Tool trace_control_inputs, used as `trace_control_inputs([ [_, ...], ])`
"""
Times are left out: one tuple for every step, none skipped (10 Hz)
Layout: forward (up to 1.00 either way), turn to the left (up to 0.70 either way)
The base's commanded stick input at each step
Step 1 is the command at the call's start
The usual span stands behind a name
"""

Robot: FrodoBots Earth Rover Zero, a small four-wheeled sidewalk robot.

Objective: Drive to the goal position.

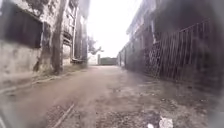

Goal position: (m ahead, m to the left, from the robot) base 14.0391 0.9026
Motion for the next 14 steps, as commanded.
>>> trace_control_inputs([
  [0.85,0.0],
  [0.85,0.0],
  [0.85,0.0],
  [0.85,0.0],
  [0.85,0.0],
  [0.85,0.0],
  [0.85,0.0],
  [0.85,0.0],
  [0.85,0.0],
  [0.85,0.0],
  [0.85,0.0],
  [0.85,0.0],
  [0.85,0.0],
  [0.85,0.0],
])
